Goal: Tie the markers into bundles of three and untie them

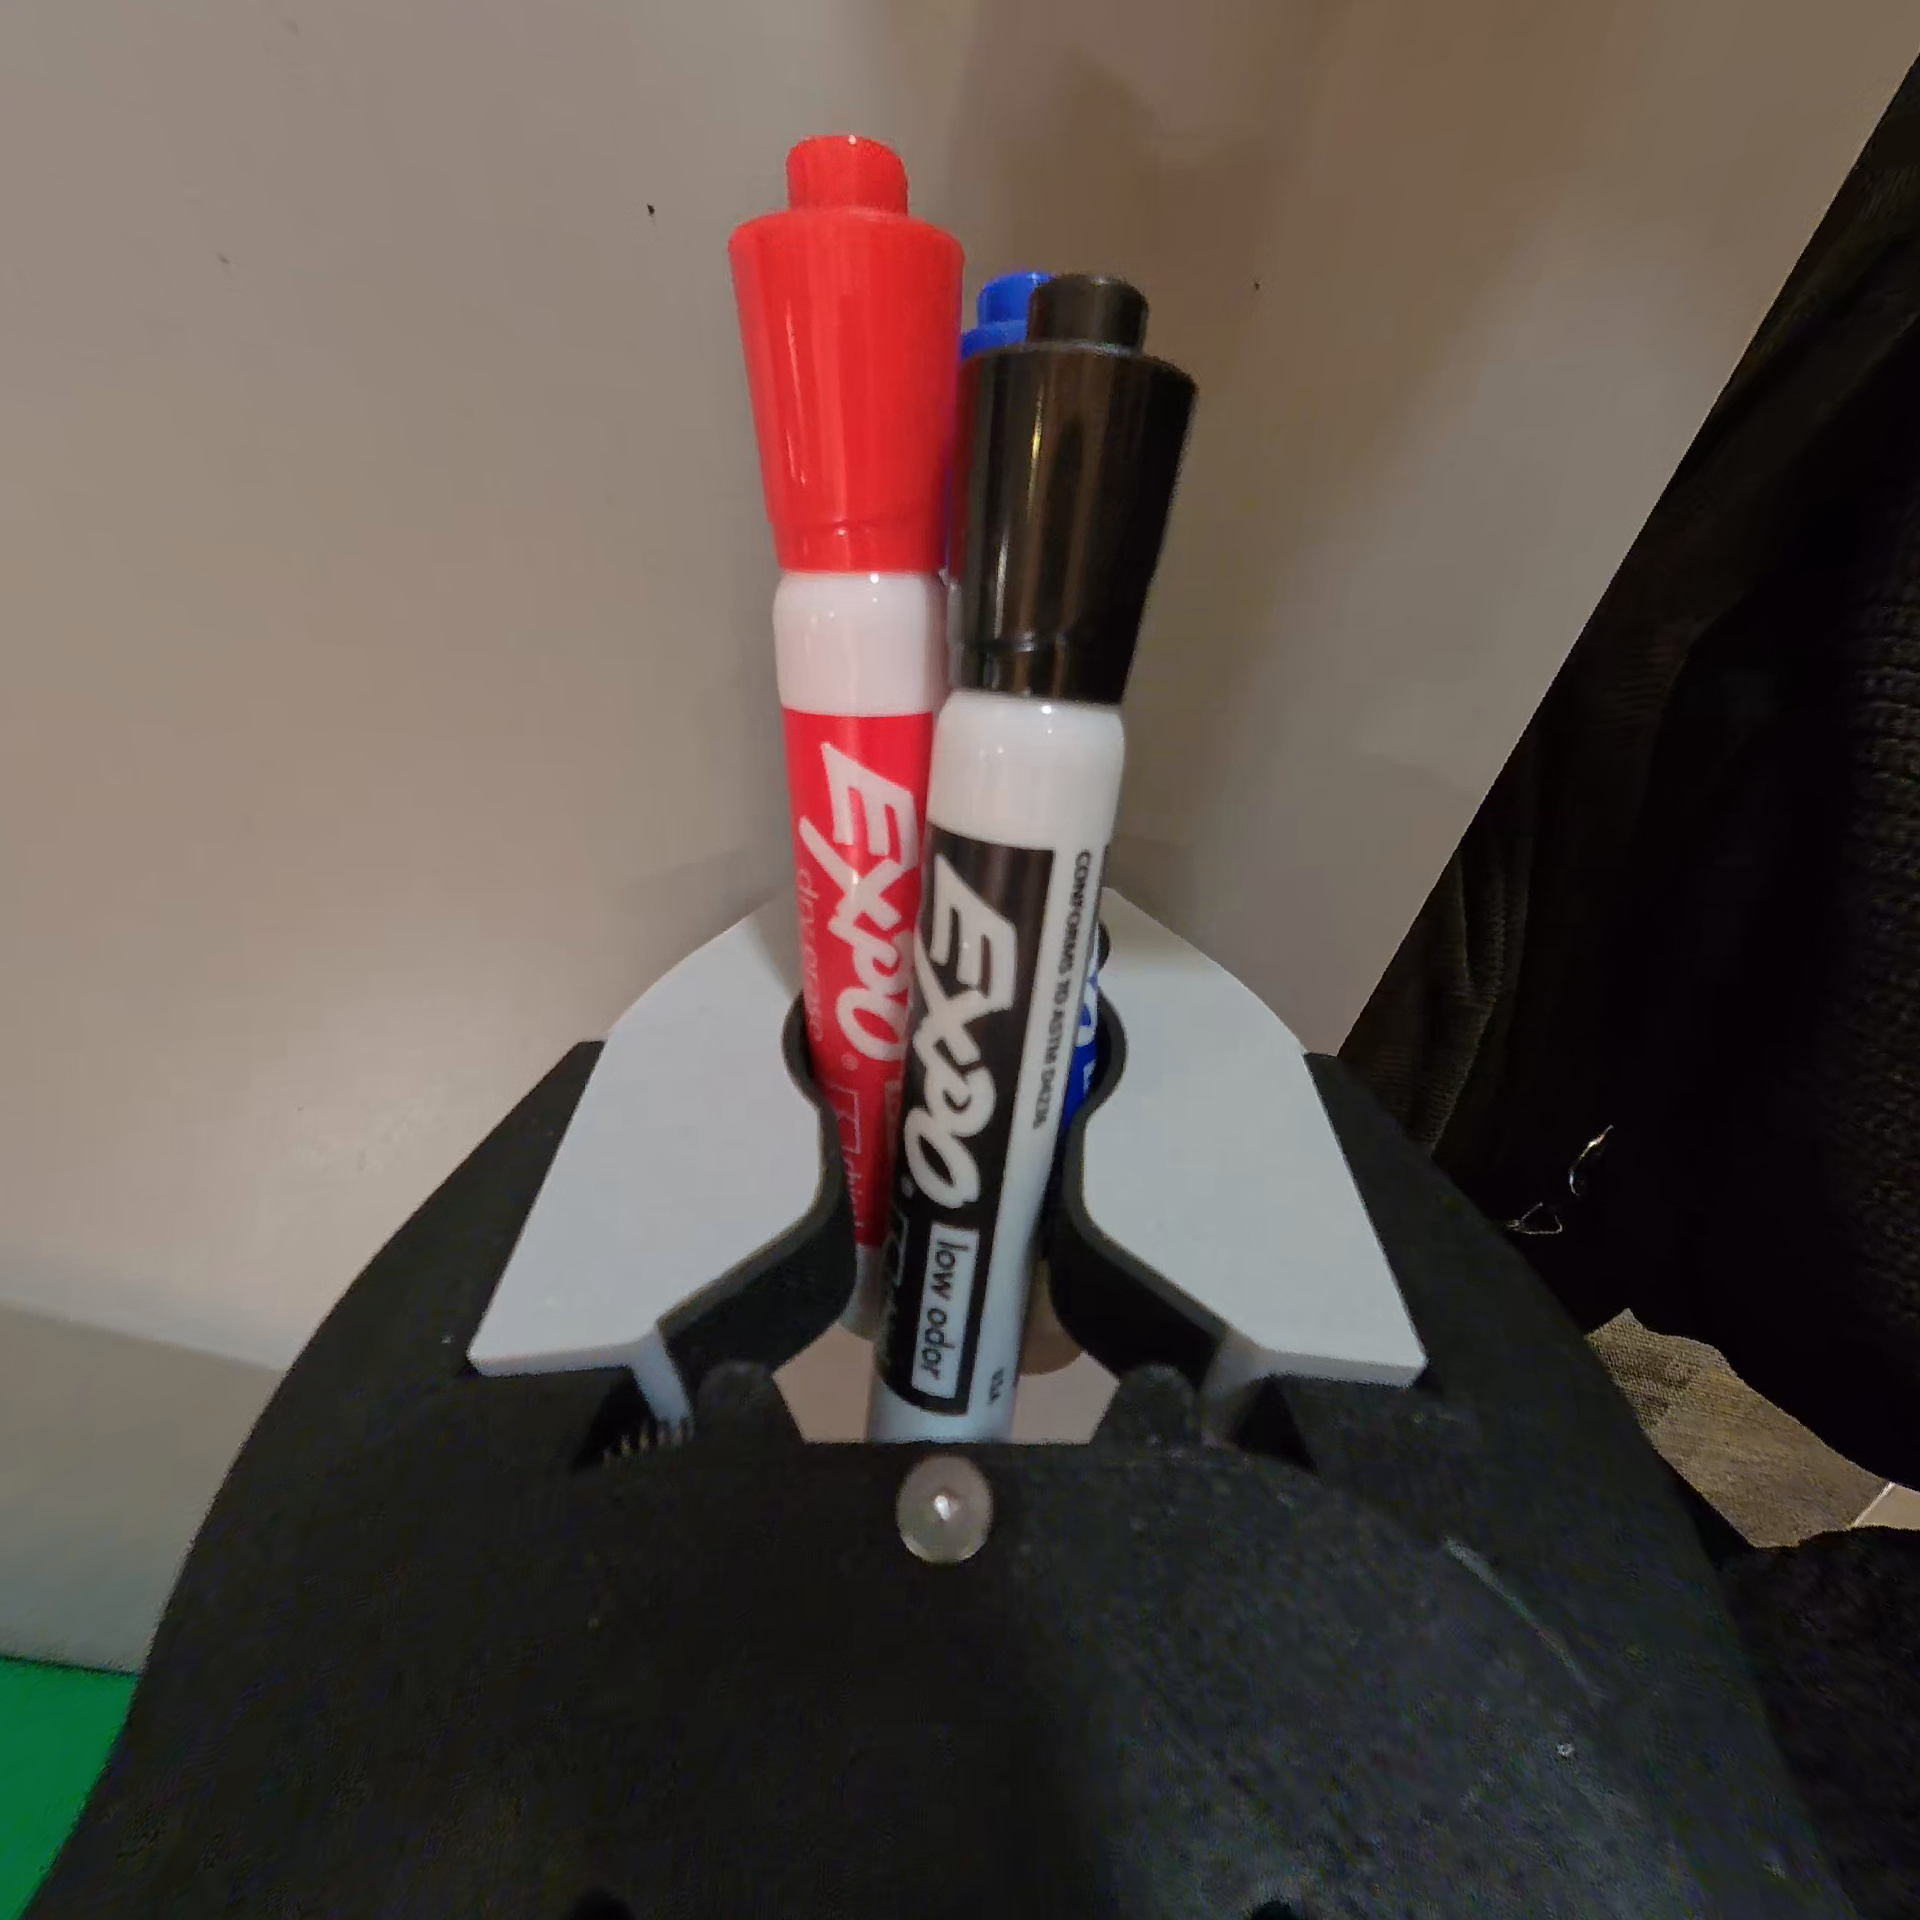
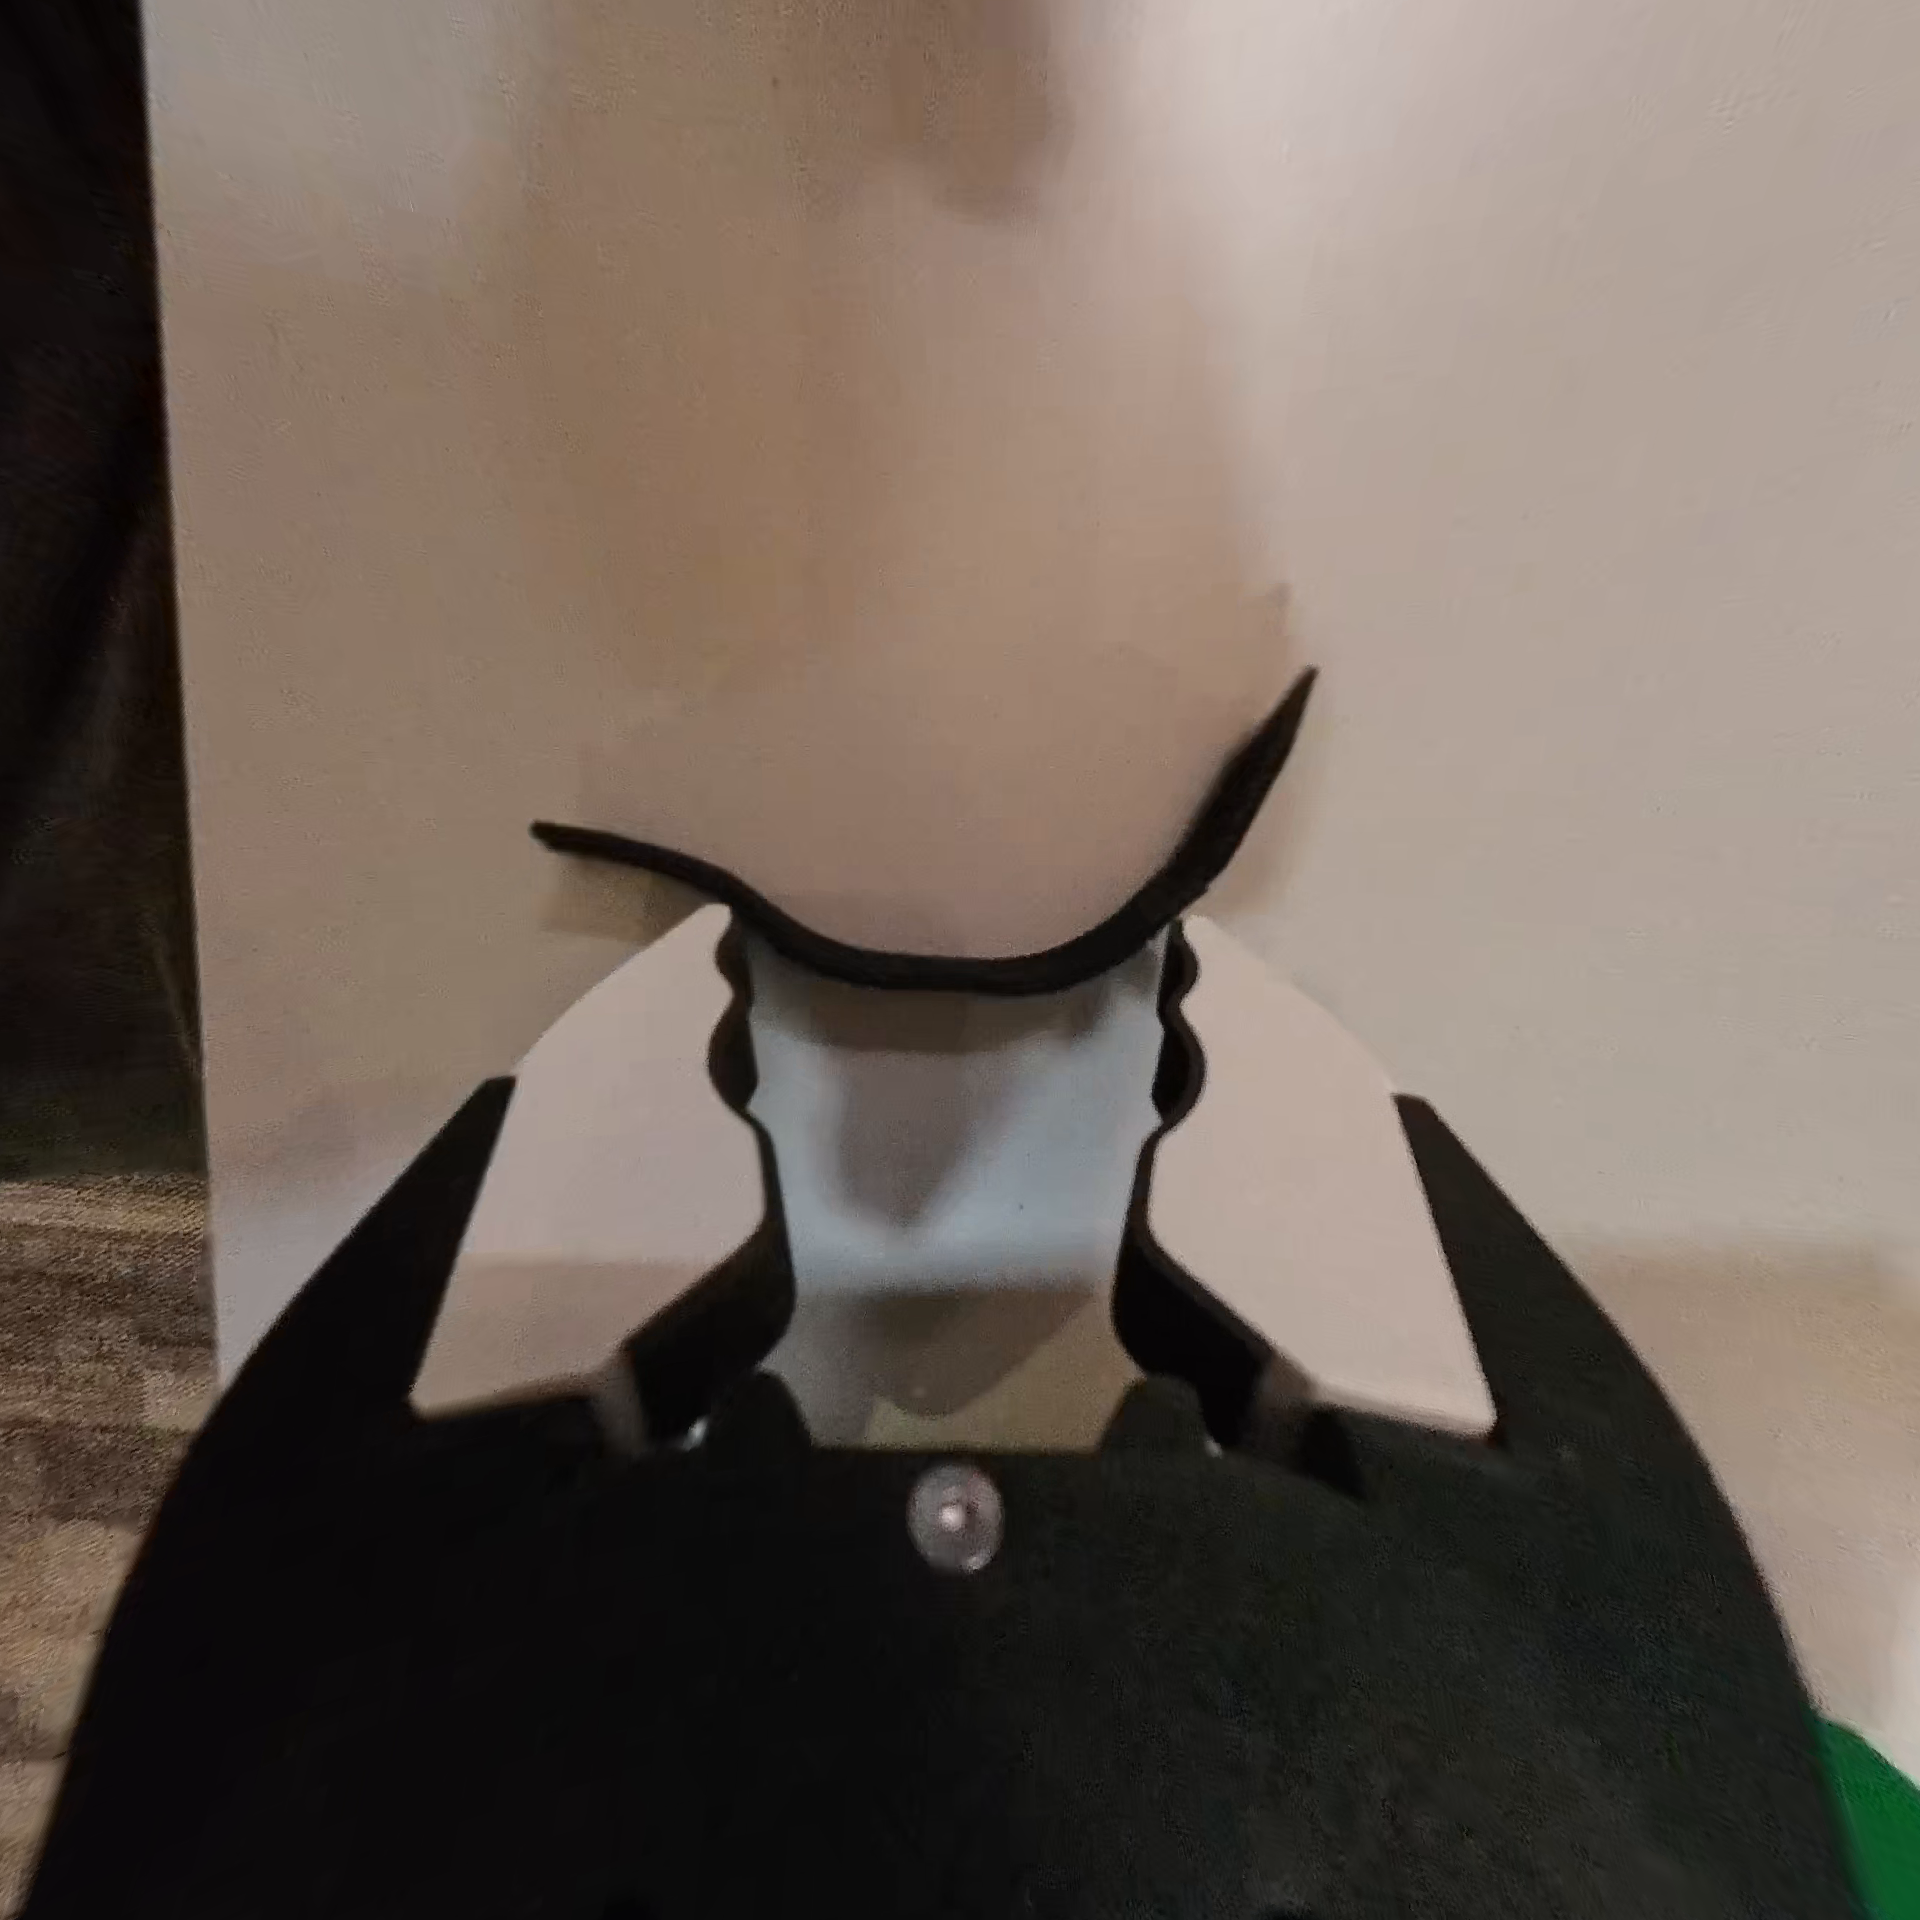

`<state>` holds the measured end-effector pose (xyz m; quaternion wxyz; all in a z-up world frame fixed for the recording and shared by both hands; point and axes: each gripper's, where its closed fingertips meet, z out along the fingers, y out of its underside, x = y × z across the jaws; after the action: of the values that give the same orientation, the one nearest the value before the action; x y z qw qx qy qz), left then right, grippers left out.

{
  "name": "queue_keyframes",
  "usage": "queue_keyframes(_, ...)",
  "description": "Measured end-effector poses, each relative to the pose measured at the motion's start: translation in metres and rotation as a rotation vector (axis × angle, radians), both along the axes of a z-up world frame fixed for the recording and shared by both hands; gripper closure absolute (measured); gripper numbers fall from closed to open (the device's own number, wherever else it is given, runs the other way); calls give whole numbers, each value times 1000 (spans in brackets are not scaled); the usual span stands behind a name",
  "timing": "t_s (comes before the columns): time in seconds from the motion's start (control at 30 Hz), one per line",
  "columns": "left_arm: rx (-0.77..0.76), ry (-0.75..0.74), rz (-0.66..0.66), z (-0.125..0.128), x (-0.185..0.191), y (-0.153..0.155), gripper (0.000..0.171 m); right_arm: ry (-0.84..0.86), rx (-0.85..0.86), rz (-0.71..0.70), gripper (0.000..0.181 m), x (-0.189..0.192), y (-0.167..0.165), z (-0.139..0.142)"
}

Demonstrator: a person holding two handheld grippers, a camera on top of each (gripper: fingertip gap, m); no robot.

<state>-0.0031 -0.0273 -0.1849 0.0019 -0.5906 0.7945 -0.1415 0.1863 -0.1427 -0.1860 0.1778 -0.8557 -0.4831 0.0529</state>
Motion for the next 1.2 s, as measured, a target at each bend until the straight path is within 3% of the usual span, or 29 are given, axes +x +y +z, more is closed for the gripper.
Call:
queue_keyframes(0.17, 1, -2, 3, 0, 0, 0, 127, 11, 68, 16, 131, -11, 4, 3)
queue_keyframes(0.37, 7, -16, -22, 0, 0, 1, 127, 90, 113, -54, 141, -19, 7, 4)
queue_keyframes(0.47, -27, -51, -23, 0, 2, 0, 127, 234, 144, -133, 142, -30, 13, 10)
queue_keyframes(0.7, -140, -123, -29, 2, 1, -1, 126, 776, 194, -367, 140, -73, 39, 45)
queue_keyframes(0.97, -246, -219, -37, 27, 12, -15, 126, 1005, 304, -554, 135, -112, 72, 70)
queue_keyframes(1.03, -240, -198, -31, 31, 10, -16, 126, 1075, 305, -630, 134, -118, 80, 72)
queue_keyframes(1.2, -175, -89, -28, 29, -1, -18, 127, 1198, 259, -604, 132, -154, 78, 78)
